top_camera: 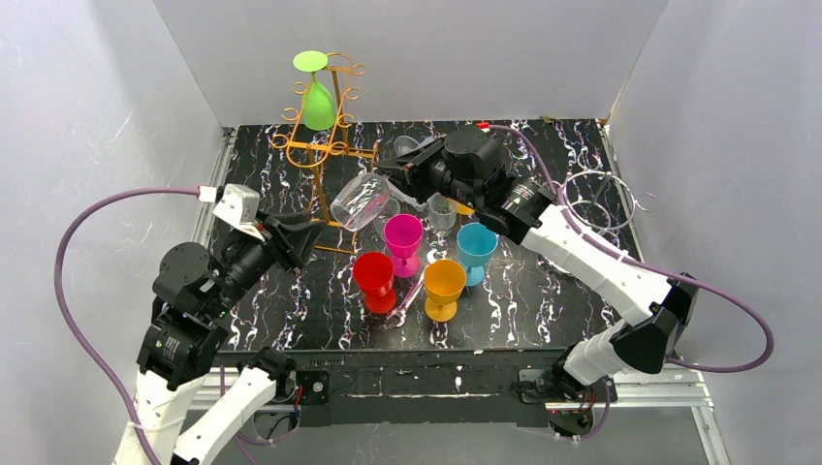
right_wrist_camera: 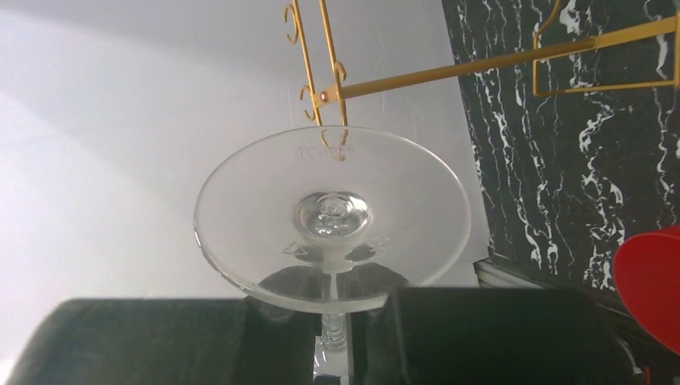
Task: Take the wine glass off the wine glass rack
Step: Place the wine glass at the center of the board.
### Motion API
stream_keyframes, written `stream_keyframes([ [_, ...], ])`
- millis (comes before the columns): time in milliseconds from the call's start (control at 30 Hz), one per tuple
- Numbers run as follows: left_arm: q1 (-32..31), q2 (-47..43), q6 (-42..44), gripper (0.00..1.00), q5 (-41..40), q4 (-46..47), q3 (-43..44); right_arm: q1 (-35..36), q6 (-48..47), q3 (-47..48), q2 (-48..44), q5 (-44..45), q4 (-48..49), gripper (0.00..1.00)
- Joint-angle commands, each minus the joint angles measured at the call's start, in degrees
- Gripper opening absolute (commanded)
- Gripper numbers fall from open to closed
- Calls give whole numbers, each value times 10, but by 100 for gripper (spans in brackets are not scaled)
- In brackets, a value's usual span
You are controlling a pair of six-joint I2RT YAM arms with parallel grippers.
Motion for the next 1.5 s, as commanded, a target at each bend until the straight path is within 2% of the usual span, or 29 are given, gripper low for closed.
stream_keyframes([
  [0, -3, 16, 4, 35, 8, 17, -3, 14, 43, 2, -2, 21, 54, 1],
  [300, -3, 32, -10, 35, 20, 38, -9, 25, 55, -19, -15, 32, 63, 1],
  [500, -3, 49, -24, 27, 23, 53, -6, 29, 66, -24, -16, 36, 71, 1],
  [1000, -6, 77, -38, 16, 15, 71, -7, 39, 93, -46, -20, 49, 79, 1],
  [1333, -20, 105, -51, 10, -21, 79, 3, 41, 93, -58, -23, 62, 94, 1],
  [1467, -28, 119, -66, 1, -44, 79, 10, 41, 90, -66, -25, 64, 109, 1],
])
